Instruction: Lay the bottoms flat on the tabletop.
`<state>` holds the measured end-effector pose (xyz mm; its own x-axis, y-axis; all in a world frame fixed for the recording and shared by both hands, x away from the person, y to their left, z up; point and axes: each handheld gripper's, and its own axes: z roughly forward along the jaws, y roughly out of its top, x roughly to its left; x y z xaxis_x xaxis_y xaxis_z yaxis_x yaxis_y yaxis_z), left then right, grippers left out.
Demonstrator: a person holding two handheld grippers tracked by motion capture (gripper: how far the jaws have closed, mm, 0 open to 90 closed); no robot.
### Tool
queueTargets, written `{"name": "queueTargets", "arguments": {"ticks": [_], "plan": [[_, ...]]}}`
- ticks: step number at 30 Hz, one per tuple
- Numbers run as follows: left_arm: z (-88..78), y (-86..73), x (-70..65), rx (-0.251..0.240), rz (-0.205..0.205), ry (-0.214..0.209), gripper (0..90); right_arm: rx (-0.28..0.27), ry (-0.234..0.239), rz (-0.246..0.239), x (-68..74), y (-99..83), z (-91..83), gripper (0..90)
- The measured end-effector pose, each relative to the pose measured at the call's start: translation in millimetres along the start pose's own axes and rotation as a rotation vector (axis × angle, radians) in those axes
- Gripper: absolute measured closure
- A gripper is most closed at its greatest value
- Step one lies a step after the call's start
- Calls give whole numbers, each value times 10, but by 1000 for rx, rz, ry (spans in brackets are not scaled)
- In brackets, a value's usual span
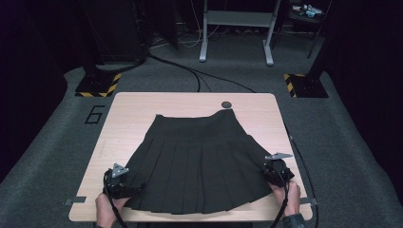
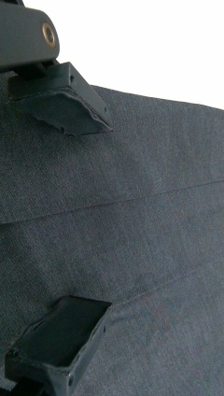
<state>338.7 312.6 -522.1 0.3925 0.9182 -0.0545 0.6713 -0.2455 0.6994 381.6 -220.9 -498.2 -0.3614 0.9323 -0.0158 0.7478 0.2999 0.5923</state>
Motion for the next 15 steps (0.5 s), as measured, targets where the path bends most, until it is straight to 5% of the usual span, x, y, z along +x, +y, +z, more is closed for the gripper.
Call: {"name": "queueTargets", "arguments": {"ticks": [5, 15], "plan": [[-92, 13, 14, -29, -9, 8, 115, -49, -2, -5, 63, 54, -101, 620], [-105, -52, -60, -23, -8, 1, 108, -100, 128, -27, 430, 127, -109, 258]]}}
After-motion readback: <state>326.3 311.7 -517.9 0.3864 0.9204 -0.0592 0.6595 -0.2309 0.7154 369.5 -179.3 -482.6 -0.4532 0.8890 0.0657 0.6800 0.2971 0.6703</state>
